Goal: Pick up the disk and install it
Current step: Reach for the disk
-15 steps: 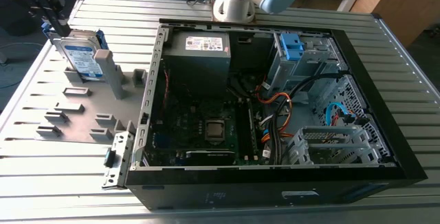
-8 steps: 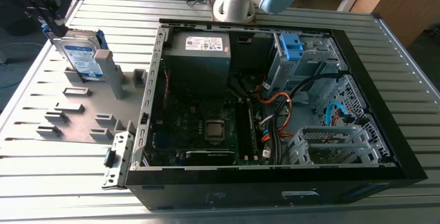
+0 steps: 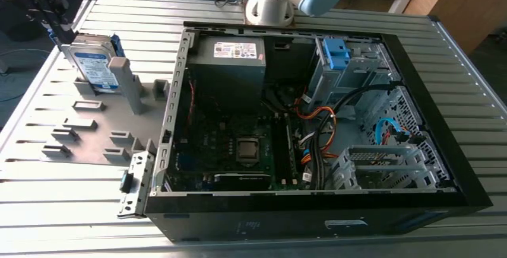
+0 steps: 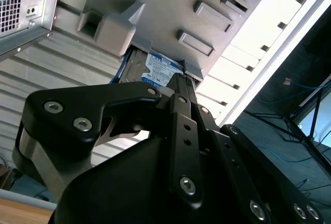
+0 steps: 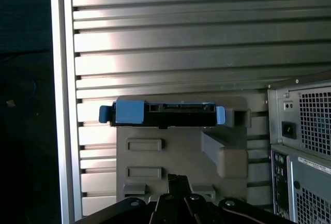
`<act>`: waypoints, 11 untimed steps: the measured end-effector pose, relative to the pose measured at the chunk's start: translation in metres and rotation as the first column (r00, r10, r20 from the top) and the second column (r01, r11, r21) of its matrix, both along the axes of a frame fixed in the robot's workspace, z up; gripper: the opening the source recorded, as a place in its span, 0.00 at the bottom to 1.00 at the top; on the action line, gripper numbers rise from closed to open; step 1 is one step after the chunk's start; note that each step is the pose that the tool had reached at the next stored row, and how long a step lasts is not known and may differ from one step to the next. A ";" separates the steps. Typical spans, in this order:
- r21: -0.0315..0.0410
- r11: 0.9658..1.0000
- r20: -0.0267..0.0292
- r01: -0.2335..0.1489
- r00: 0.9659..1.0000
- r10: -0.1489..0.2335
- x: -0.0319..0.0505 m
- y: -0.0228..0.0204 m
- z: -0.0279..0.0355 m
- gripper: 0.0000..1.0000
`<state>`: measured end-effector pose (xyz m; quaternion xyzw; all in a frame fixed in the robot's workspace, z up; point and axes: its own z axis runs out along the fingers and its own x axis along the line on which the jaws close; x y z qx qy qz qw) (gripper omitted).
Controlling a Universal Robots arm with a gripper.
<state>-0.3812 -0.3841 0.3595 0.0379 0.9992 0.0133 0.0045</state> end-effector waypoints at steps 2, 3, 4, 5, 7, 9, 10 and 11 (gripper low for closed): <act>0.000 1.000 0.000 0.000 1.000 0.000 -0.0006 0.0001 -0.0008 0.11; 0.000 1.000 0.000 0.000 1.000 0.000 -0.0011 0.0003 -0.0014 0.11; 0.000 1.000 0.000 0.000 1.000 0.000 -0.0013 0.0005 -0.0020 0.11; 0.000 1.000 0.000 0.000 1.000 0.000 -0.0016 0.0008 -0.0027 0.11; 0.000 1.000 0.000 0.000 1.000 0.000 -0.0021 0.0020 -0.0042 0.11; 0.000 1.000 0.000 0.000 1.000 0.000 -0.0034 0.0034 -0.0056 0.11; 0.000 1.000 0.000 0.000 1.000 0.000 -0.0042 0.0039 -0.0060 0.11; 0.000 1.000 0.000 0.000 1.000 0.000 -0.0046 0.0041 -0.0061 0.11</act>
